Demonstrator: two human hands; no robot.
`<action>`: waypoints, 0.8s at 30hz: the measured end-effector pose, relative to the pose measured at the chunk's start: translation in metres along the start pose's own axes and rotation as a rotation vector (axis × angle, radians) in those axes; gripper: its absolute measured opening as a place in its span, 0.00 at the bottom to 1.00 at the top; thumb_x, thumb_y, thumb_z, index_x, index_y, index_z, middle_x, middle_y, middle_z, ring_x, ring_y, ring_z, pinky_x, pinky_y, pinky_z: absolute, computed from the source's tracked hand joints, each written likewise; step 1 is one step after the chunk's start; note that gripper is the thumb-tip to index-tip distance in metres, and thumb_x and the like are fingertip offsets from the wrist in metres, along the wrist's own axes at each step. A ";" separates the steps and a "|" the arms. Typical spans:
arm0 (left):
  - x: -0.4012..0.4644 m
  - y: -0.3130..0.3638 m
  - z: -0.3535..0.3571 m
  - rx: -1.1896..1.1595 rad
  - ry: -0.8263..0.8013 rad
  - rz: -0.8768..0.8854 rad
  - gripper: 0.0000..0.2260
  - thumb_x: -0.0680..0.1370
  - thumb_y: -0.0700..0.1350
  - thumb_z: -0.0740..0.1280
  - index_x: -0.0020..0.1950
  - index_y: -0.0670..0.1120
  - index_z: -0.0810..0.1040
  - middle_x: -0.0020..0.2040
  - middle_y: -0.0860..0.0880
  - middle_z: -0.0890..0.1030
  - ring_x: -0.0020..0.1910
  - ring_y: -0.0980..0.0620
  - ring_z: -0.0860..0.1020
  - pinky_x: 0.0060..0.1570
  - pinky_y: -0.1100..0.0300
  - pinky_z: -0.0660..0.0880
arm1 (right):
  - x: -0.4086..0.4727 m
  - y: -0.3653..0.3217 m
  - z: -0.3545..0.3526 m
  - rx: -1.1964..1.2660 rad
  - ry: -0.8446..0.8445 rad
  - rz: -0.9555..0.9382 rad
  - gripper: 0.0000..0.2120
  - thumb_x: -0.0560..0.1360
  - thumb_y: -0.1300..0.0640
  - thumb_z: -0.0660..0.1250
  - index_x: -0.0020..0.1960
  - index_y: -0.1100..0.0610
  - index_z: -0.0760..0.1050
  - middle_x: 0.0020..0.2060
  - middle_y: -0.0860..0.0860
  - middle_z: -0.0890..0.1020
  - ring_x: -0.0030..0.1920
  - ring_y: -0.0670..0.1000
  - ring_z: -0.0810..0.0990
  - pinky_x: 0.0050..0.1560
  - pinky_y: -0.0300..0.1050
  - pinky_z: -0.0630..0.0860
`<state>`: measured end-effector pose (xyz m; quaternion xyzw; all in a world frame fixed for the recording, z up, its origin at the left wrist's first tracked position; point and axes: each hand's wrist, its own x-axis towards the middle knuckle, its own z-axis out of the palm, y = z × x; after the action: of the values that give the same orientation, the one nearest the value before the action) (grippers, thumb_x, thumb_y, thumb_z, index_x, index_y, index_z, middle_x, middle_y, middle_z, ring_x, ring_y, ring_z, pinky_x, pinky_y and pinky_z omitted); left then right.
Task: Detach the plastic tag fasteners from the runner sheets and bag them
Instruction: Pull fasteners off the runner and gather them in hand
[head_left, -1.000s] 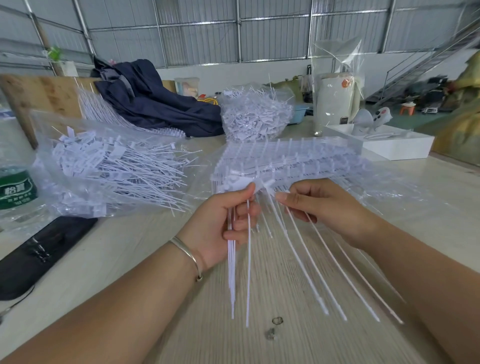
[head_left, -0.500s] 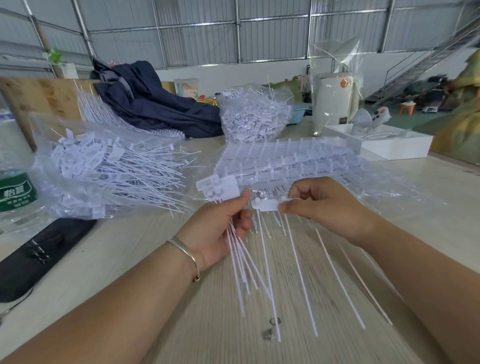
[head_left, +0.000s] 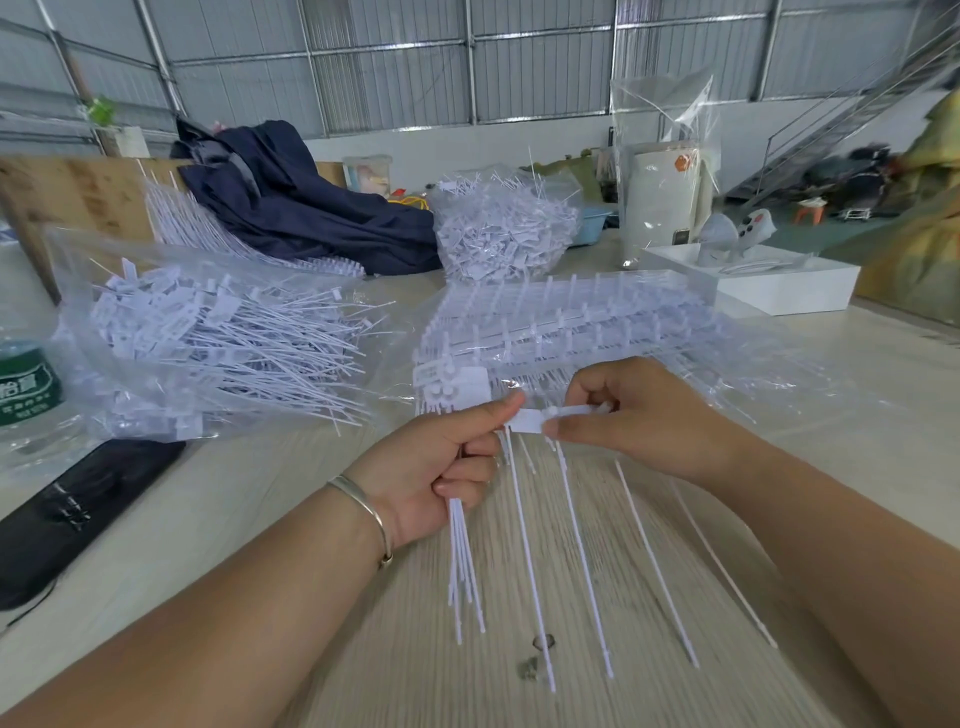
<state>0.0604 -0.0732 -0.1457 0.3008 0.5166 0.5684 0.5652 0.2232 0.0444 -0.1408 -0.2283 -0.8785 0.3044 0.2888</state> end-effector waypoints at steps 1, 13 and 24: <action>0.000 0.000 0.001 0.037 0.001 0.000 0.08 0.64 0.48 0.76 0.29 0.50 0.79 0.28 0.55 0.58 0.21 0.60 0.54 0.18 0.69 0.48 | 0.000 0.000 0.000 0.010 -0.006 -0.003 0.14 0.71 0.53 0.75 0.38 0.63 0.78 0.22 0.40 0.70 0.26 0.40 0.68 0.29 0.30 0.62; -0.003 0.006 -0.006 -0.120 -0.058 0.048 0.13 0.67 0.42 0.73 0.26 0.50 0.72 0.25 0.55 0.61 0.18 0.60 0.57 0.17 0.70 0.51 | 0.000 0.002 -0.013 0.295 -0.056 0.116 0.23 0.66 0.40 0.72 0.38 0.61 0.77 0.28 0.50 0.76 0.32 0.48 0.73 0.47 0.41 0.70; -0.006 -0.002 0.003 -0.023 -0.357 0.036 0.11 0.67 0.46 0.75 0.47 0.46 0.80 0.28 0.56 0.64 0.21 0.61 0.59 0.18 0.71 0.52 | -0.006 -0.008 -0.001 0.466 -0.296 0.030 0.33 0.70 0.42 0.70 0.54 0.73 0.73 0.26 0.46 0.72 0.34 0.46 0.70 0.47 0.41 0.65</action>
<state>0.0645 -0.0785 -0.1457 0.3997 0.3960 0.5219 0.6412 0.2260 0.0356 -0.1369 -0.1217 -0.8141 0.5324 0.1973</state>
